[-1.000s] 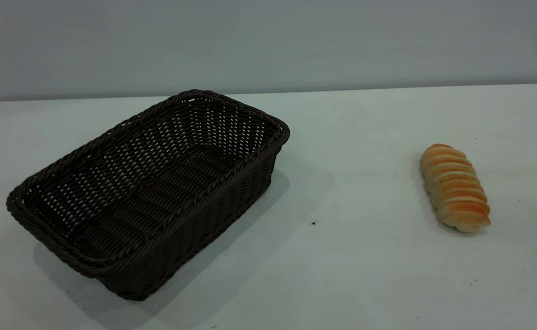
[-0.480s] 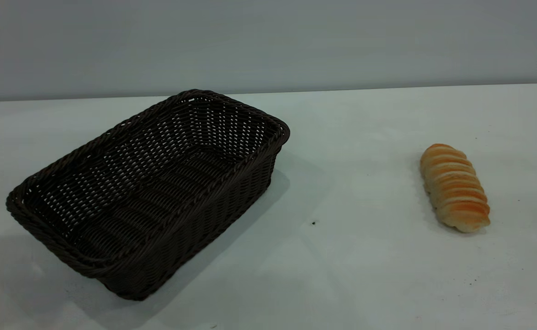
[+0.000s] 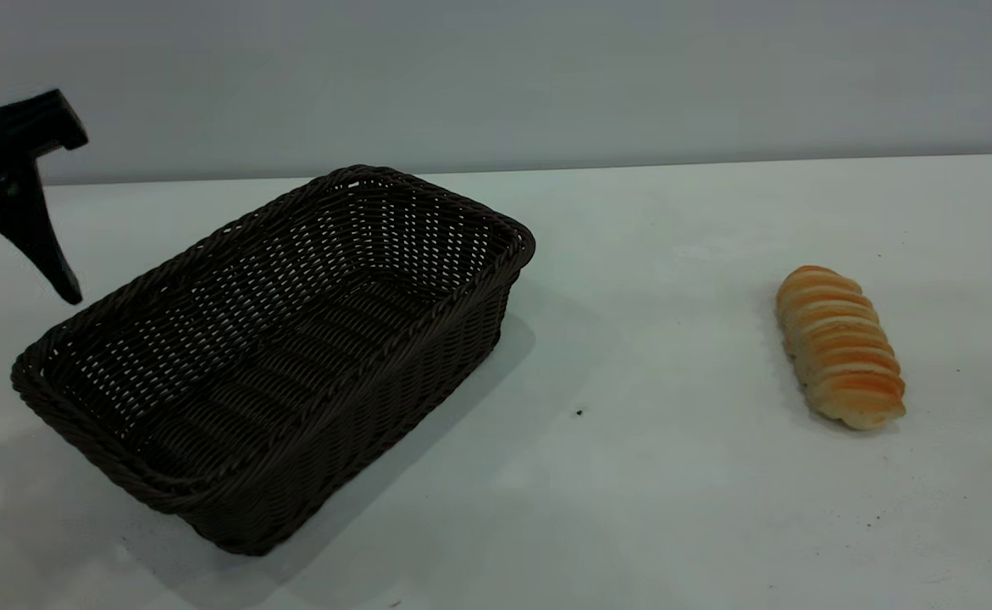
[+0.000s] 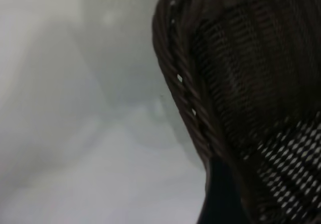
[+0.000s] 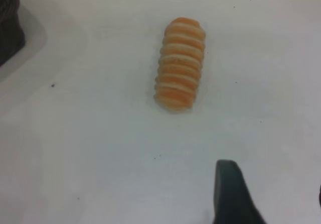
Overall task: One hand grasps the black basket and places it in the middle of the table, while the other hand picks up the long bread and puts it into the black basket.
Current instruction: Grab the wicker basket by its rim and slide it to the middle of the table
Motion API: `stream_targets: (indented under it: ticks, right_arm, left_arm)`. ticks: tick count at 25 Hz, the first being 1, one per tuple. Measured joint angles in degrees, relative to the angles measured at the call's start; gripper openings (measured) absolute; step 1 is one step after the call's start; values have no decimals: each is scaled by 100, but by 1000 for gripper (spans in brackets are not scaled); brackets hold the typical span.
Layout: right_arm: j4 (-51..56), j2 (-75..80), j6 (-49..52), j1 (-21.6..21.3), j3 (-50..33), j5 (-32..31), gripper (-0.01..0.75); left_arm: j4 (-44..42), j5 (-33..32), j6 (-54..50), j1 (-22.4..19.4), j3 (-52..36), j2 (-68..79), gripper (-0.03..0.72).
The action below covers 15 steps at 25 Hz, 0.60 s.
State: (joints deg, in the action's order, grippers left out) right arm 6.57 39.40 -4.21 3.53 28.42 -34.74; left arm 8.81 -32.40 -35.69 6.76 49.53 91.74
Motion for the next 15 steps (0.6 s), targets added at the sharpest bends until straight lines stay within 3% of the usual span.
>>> stream_targets:
  ticks: [5,15]
  right_arm:
    - [0,0,0,0,0,0,396]
    - [0,0,0,0,0,4,396]
  left_arm:
    - [0,565,-669,0,-395,215,544]
    - [213,1324,-830,0,-453,1031,544]
